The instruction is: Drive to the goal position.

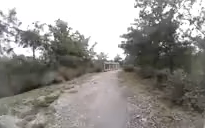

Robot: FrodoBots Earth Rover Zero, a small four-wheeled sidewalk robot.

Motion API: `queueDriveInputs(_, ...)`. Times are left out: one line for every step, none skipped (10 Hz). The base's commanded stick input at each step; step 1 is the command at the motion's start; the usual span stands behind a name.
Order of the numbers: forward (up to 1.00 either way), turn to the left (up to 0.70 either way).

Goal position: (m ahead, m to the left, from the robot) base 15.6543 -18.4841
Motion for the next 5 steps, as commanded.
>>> queueDriveInputs(0.7,0.0)
queueDriveInputs(0.7,0.0)
queueDriveInputs(0.7,0.0)
queueDriveInputs(0.7,0.0)
queueDriveInputs(0.7,0.0)
